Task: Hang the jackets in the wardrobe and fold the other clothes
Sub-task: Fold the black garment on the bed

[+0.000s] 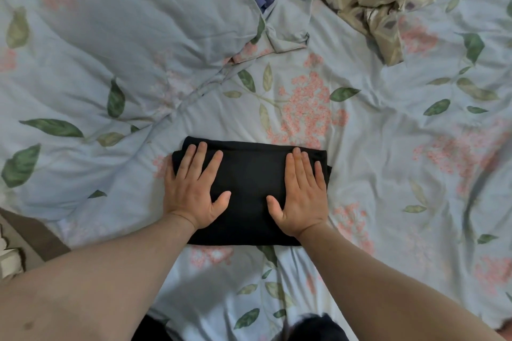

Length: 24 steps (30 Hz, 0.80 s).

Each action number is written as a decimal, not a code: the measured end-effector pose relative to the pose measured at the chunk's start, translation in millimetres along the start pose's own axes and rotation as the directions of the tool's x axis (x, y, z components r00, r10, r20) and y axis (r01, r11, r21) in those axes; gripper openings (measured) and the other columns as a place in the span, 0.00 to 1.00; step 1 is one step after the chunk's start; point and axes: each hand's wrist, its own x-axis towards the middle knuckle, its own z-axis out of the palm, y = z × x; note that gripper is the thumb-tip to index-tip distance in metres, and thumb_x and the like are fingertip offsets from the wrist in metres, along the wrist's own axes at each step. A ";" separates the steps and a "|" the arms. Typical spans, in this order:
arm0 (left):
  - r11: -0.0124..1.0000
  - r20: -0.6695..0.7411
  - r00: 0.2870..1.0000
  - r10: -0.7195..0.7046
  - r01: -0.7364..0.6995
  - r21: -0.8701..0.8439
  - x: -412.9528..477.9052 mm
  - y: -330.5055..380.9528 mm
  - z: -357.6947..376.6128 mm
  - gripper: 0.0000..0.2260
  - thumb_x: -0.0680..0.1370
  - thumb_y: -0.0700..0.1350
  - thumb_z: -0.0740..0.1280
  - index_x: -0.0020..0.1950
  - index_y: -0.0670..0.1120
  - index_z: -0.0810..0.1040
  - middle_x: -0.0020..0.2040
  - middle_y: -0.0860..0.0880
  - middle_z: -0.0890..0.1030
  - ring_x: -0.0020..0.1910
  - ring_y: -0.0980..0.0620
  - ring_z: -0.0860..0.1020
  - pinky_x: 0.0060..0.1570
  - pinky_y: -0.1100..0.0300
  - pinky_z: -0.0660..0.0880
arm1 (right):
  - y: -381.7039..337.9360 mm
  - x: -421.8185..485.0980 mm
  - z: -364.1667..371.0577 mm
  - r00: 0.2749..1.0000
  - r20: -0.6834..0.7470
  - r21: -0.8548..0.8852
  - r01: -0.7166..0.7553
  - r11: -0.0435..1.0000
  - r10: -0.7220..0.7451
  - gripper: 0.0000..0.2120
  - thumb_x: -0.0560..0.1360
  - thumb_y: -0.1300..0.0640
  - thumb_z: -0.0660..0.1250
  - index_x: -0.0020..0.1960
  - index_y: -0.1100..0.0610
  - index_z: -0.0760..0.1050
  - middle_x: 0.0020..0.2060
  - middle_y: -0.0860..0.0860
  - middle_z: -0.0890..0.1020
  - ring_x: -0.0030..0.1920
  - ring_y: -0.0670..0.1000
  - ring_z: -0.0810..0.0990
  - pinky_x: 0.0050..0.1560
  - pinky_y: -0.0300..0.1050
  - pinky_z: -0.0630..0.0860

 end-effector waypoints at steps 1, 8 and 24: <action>1.000 -0.002 1.000 0.007 -0.007 0.002 -0.8 1.0 -0.1 0.36 0.69 0.62 0.59 0.74 0.48 0.69 0.76 0.40 0.66 0.75 0.40 0.62 0.68 0.31 0.60 | -0.1 -0.2 0.1 1.000 -0.008 0.001 0.000 1.000 0.000 0.43 0.74 0.36 0.53 0.78 0.64 0.57 0.78 0.61 0.59 0.78 0.60 0.58 0.77 0.59 0.49; 0.990 -0.090 0.992 -0.089 0.098 0.103 -21.8 23.7 -24.0 0.33 0.76 0.60 0.56 0.76 0.44 0.66 0.77 0.37 0.63 0.77 0.38 0.58 0.75 0.35 0.49 | -0.4 -2.0 -3.8 1.000 -0.025 0.024 -0.013 1.000 0.013 0.42 0.75 0.36 0.51 0.79 0.63 0.56 0.78 0.60 0.59 0.78 0.59 0.58 0.77 0.58 0.48; 0.930 -0.023 0.934 -0.356 0.351 -0.111 -41.9 90.7 15.6 0.33 0.75 0.58 0.54 0.78 0.44 0.63 0.78 0.40 0.61 0.78 0.41 0.56 0.75 0.49 0.39 | -32.8 -52.3 4.3 0.956 -0.177 0.141 -0.210 0.967 0.234 0.37 0.77 0.43 0.54 0.79 0.64 0.56 0.78 0.62 0.57 0.79 0.58 0.52 0.79 0.56 0.45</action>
